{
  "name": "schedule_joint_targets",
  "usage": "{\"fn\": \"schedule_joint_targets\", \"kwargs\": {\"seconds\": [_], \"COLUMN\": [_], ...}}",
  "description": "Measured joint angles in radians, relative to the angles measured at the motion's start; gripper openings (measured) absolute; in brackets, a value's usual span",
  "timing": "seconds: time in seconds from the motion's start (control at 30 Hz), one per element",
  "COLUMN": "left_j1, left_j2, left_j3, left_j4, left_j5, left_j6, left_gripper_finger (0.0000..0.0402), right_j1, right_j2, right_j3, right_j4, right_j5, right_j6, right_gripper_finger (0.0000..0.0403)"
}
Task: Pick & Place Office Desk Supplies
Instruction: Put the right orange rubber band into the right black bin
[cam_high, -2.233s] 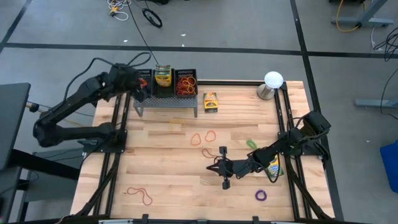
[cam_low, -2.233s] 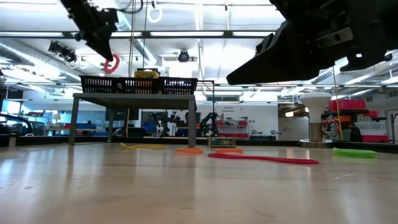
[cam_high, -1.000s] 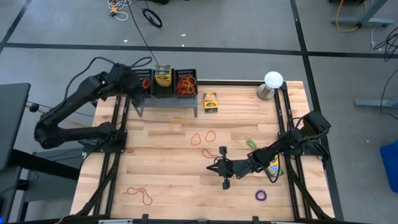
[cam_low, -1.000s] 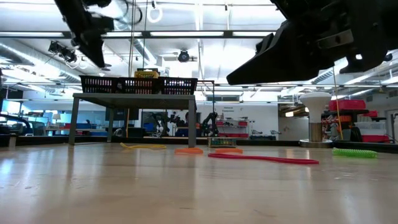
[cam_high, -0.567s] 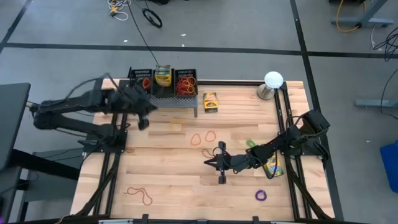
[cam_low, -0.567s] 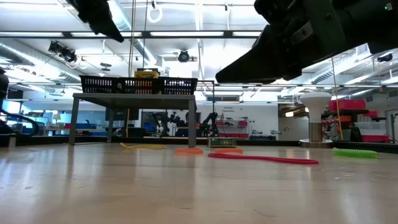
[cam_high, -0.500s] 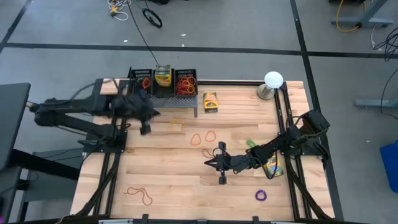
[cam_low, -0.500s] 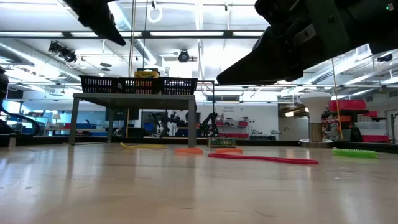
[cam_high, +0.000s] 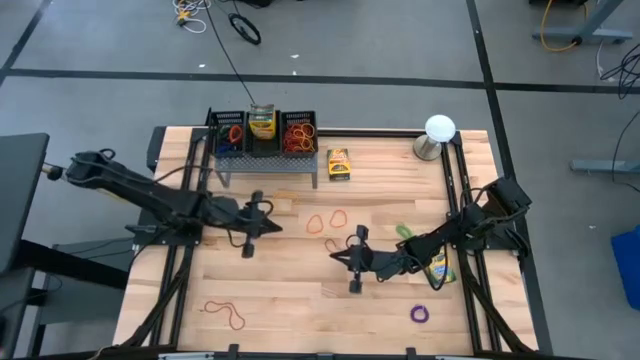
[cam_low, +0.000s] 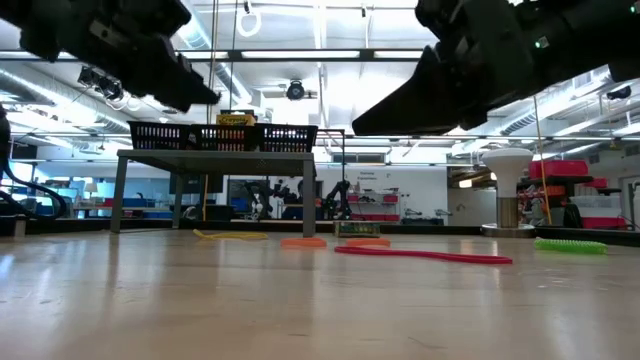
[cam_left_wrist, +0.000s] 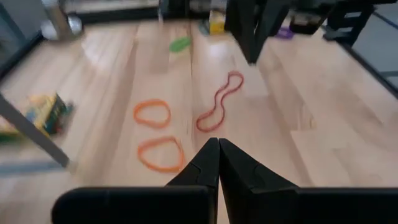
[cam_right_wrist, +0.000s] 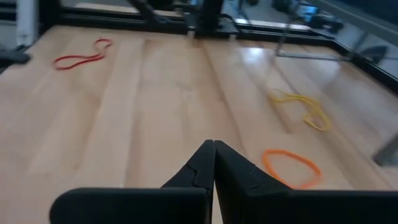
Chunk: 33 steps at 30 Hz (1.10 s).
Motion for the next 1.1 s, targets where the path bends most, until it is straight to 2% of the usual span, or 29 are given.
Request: {"fn": "schedule_joint_targets", "kwargs": {"seconds": [0.13, 0.27, 0.5, 0.57, 0.67, 0.8, 0.93, 1.1], "left_j1": [0.0, 0.0, -0.014, -0.014, -0.013, -0.013, -0.012, -0.012], "left_j2": [0.1, 0.252, 0.533, 0.599, 0.685, 0.777, 0.855, 0.907], "left_j3": [-0.025, -0.062, -0.064, -0.063, -0.063, -0.063, -0.063, -0.062], "left_j4": [0.076, 0.268, 0.602, 0.692, 0.792, 0.867, 0.935, 0.998], "left_j5": [-0.014, -0.018, -0.017, -0.017, -0.021, -0.098, -0.205, -0.218], "left_j6": [-0.041, -0.048, -0.023, -0.022, -0.02, -0.008, -0.024, -0.02], "left_gripper_finger": [0.0011, 0.0011, 0.0011, 0.0011, 0.0011, 0.0011, 0.0011, 0.0011], "right_j1": [0.0, 0.0, -0.03, -0.068, -0.138, -0.239, -0.318, -0.381], "right_j2": [0.0, 0.0, 0.0, 0.0, 0.0, 0.0, 0.0, 0.0], "right_j3": [0.0, 0.001, 0.113, 0.131, 0.135, 0.13, 0.13, 0.13], "right_j4": [-0.043, -0.149, -0.579, -0.658, -0.681, -0.705, -0.705, -0.709], "right_j5": [0.09, 0.133, 0.21, 0.19, 0.091, -0.031, -0.072, -0.086], "right_j6": [0.079, 0.186, 0.415, 0.508, 0.588, 0.647, 0.647, 0.62], "right_gripper_finger": [0.0025, 0.0044, 0.0082, 0.0093, 0.0112, 0.0137, 0.0158, 0.0159]}}
